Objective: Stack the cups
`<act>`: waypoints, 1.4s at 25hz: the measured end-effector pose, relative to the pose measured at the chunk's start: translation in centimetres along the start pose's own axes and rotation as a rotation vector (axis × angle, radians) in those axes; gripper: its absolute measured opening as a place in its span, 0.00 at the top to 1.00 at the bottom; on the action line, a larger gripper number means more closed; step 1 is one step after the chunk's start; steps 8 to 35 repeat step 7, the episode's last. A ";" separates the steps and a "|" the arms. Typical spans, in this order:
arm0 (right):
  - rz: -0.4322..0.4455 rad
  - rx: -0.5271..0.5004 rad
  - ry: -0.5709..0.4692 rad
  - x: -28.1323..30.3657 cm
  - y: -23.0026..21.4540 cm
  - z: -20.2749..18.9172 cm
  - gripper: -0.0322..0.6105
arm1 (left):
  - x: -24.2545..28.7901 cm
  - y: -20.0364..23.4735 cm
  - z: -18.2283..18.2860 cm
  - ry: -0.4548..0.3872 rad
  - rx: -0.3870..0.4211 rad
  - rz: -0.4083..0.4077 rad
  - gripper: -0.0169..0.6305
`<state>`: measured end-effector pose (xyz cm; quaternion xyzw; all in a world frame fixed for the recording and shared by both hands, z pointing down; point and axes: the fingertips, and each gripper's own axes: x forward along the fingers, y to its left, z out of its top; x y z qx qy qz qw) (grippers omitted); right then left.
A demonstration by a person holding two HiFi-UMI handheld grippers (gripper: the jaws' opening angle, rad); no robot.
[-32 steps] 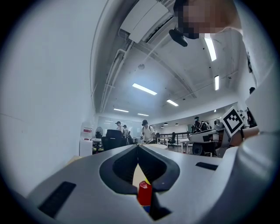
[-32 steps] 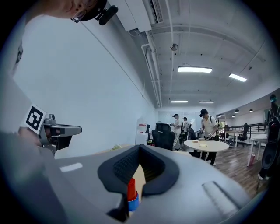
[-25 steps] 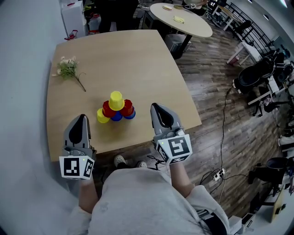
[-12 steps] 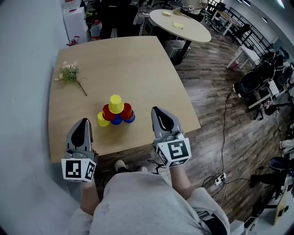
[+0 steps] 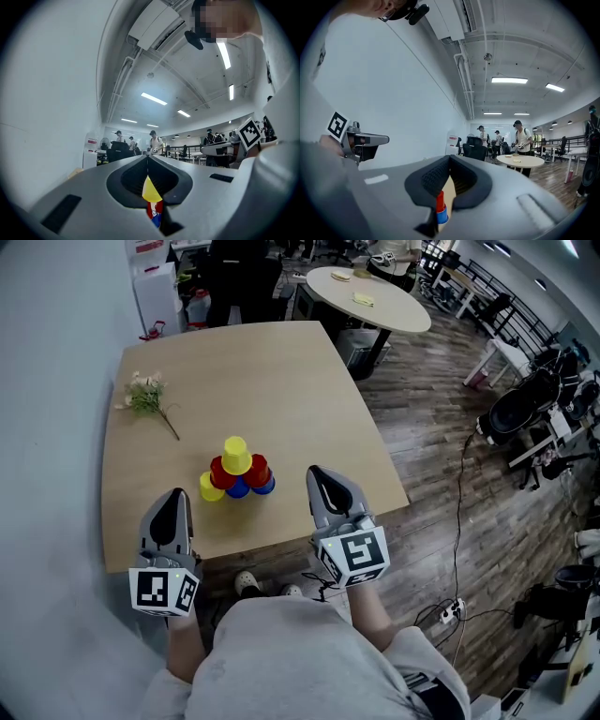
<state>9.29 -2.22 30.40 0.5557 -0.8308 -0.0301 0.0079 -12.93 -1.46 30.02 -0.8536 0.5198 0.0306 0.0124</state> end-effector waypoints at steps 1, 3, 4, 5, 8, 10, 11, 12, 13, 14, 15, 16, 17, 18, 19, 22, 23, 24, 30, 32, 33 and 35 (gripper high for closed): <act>0.002 0.002 0.000 -0.1 0.0 0.0 0.93 | -0.1 -0.1 0.0 0.001 -0.001 0.001 0.96; 0.005 0.004 0.000 -0.3 0.1 -0.1 0.93 | -0.2 -0.3 0.0 0.001 -0.001 0.002 0.96; 0.006 0.005 0.001 -0.4 0.1 -0.1 0.93 | -0.3 -0.4 -0.1 0.001 -0.001 0.002 0.96; 0.007 0.006 0.001 -0.6 0.1 -0.1 0.93 | -0.3 -0.5 -0.1 0.001 -0.003 0.001 0.96; 0.009 0.008 0.002 -0.8 0.0 -0.2 0.93 | -0.4 -0.8 -0.2 0.001 -0.007 0.001 0.96; 0.009 0.008 0.002 -0.8 0.0 -0.2 0.93 | -0.4 -0.8 -0.2 0.001 -0.007 0.001 0.96; 0.009 0.008 0.002 -0.8 0.0 -0.2 0.93 | -0.4 -0.8 -0.2 0.001 -0.007 0.001 0.96; 0.009 0.008 0.002 -0.8 0.0 -0.2 0.93 | -0.4 -0.8 -0.2 0.001 -0.007 0.001 0.96; 0.009 0.008 0.002 -0.8 0.0 -0.2 0.93 | -0.4 -0.8 -0.2 0.001 -0.007 0.001 0.96; 0.009 0.008 0.002 -0.8 0.0 -0.2 0.93 | -0.4 -0.8 -0.2 0.001 -0.007 0.001 0.96; 0.009 0.008 0.002 -0.8 0.0 -0.2 0.93 | -0.4 -0.8 -0.2 0.001 -0.007 0.001 0.96; 0.009 0.008 0.002 -0.8 0.0 -0.2 0.93 | -0.4 -0.8 -0.2 0.001 -0.007 0.001 0.96; 0.009 0.008 0.002 -0.8 0.0 -0.2 0.93 | -0.4 -0.8 -0.2 0.001 -0.007 0.001 0.96; 0.009 0.008 0.002 -0.8 0.0 -0.2 0.93 | -0.4 -0.8 -0.2 0.001 -0.007 0.001 0.96; 0.009 0.008 0.002 -0.8 0.0 -0.2 0.93 | -0.4 -0.8 -0.2 0.001 -0.007 0.001 0.96; 0.009 0.008 0.002 -0.8 0.0 -0.2 0.93 | -0.4 -0.8 -0.2 0.001 -0.007 0.001 0.96; 0.009 0.008 0.002 -0.8 0.0 -0.2 0.93 | -0.4 -0.8 -0.2 0.001 -0.007 0.001 0.96; 0.009 0.008 0.002 -0.8 0.0 -0.2 0.93 | -0.4 -0.8 -0.2 0.001 -0.007 0.001 0.96; 0.009 0.008 0.002 -0.8 0.0 -0.2 0.93 | -0.4 -0.8 -0.2 0.001 -0.007 0.001 0.96; 0.009 0.008 0.002 -0.8 0.0 -0.2 0.93 | -0.4 -0.8 -0.2 0.001 -0.007 0.001 0.96; 0.009 0.008 0.002 -0.8 0.0 -0.2 0.93 | -0.4 -0.8 -0.2 0.001 -0.007 0.001 0.96; 0.009 0.008 0.002 -0.8 0.0 -0.2 0.93 | -0.4 -0.8 -0.2 0.001 -0.007 0.001 0.96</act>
